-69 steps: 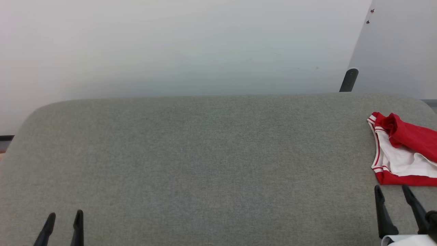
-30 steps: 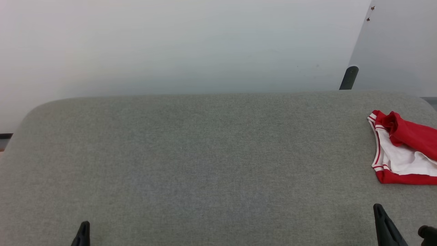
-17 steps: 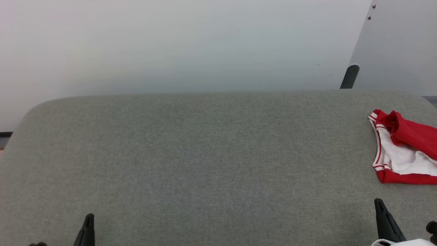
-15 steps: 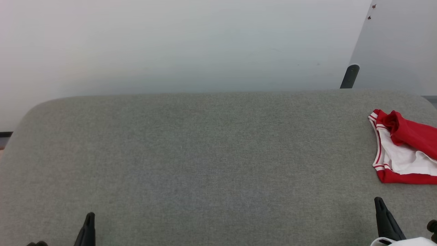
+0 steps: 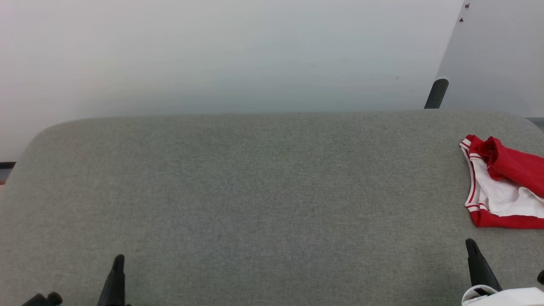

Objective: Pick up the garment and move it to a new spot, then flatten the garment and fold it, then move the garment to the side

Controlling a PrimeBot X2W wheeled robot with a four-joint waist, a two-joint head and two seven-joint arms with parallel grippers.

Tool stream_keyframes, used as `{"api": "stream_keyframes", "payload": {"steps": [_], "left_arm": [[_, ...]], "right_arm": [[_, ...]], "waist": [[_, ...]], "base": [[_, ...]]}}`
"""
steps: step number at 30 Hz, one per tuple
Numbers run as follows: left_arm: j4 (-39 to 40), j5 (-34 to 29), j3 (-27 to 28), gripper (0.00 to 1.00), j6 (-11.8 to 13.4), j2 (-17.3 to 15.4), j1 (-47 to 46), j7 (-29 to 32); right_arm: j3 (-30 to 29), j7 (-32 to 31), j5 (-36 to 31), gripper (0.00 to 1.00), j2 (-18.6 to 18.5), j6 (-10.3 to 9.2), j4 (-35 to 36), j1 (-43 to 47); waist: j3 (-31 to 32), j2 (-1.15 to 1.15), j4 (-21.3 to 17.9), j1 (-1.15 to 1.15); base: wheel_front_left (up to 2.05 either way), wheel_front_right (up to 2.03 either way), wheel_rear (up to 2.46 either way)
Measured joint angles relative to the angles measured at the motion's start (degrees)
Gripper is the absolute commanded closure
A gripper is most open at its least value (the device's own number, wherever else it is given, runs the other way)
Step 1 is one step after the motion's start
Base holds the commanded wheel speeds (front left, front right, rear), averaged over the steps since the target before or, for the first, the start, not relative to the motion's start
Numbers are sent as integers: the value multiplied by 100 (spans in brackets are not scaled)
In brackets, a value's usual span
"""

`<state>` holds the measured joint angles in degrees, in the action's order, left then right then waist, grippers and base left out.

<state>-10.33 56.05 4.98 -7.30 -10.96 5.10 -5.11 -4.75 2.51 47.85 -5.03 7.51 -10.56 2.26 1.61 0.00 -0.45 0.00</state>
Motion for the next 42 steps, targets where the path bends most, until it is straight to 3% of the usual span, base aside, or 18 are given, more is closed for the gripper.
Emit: {"api": "stream_keyframes", "payload": {"steps": [42], "left_arm": [[-211,2092,83,100,0,472,-641,668]], "right_arm": [[-97,-516,2590,100,125,-1,-202,-474]], "waist": [[-88,0,22,0]], "base": [[0,0,0]]}}
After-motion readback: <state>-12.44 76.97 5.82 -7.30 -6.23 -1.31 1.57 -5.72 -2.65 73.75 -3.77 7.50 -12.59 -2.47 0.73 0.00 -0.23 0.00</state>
